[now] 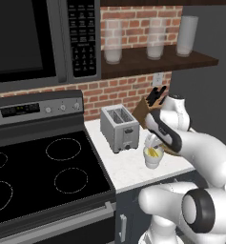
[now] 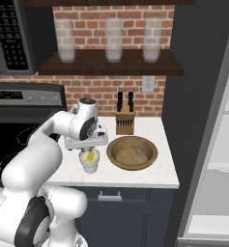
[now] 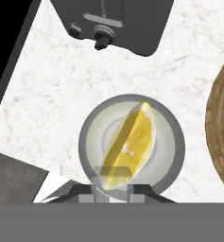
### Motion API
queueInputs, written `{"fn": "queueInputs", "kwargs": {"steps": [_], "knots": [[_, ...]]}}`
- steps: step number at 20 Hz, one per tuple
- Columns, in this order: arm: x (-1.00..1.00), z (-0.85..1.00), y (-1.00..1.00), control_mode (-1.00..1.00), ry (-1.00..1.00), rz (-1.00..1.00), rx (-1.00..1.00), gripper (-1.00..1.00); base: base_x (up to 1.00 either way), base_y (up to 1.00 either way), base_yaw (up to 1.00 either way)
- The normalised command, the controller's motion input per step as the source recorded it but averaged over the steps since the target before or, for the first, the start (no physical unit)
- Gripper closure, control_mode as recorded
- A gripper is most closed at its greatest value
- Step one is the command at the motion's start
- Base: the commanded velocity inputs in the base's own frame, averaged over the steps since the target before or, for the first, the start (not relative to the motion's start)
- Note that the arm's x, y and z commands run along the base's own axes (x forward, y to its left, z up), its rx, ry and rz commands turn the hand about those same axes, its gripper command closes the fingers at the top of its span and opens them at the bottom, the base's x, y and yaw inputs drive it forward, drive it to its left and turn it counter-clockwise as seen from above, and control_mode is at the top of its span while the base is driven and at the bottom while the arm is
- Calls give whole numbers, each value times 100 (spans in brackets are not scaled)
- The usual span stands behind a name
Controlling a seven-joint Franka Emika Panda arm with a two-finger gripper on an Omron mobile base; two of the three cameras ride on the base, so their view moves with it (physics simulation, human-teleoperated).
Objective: Grab a lemon wedge from the fridge and one ice cube from the ice bowl, and put them in the glass of lemonade.
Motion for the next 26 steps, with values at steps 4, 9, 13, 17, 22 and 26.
{"fn": "queueInputs", "kwargs": {"steps": [4,9,13,17,22,26], "knots": [[10,0,0,-100,8,0,-6,100,0,0,0],[2,-5,-5,-100,5,-2,-3,100,0,0,0],[0,-7,-2,-100,0,-5,0,100,0,0,0],[0,-3,0,-100,0,-3,0,100,0,0,0],[0,-18,0,-100,0,0,0,100,0,0,0],[0,-9,0,-100,0,0,0,-100,0,0,0]]}}
